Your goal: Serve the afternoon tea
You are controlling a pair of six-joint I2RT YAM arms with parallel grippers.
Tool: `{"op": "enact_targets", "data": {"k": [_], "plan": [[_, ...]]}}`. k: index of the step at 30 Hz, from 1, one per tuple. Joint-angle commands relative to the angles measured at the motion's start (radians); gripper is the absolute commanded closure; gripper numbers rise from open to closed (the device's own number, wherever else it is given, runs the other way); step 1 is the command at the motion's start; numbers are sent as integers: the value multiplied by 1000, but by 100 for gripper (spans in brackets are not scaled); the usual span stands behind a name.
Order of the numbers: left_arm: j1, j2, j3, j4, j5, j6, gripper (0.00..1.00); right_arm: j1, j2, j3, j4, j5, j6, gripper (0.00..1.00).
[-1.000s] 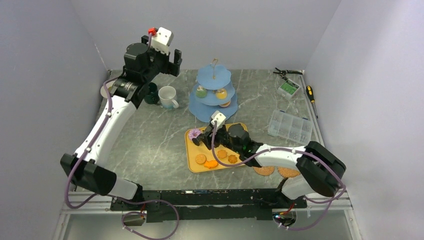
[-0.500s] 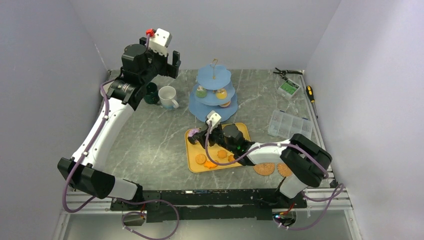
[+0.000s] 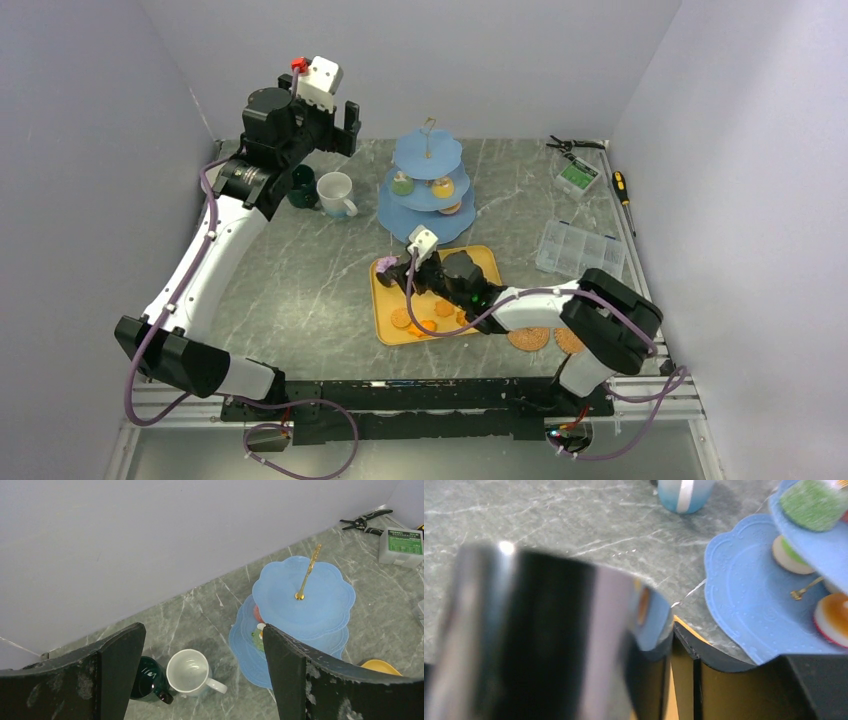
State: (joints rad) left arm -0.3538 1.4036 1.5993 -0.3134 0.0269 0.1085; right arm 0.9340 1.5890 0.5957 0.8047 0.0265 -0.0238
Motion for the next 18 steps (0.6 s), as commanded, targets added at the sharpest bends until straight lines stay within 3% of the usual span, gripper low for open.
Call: {"op": "enact_targets", "data": {"k": [1,8,18], "plan": [[5,-13,37,37,-19,-20,7,3,-130,28,35,94,-61,48],[16,-20,36,53,-11,-19,7,-102,-214,5,5,108,-59,49],[24,-19,36,57,1,-16,7,-208,-166,3,26,98,-36,49]]}}
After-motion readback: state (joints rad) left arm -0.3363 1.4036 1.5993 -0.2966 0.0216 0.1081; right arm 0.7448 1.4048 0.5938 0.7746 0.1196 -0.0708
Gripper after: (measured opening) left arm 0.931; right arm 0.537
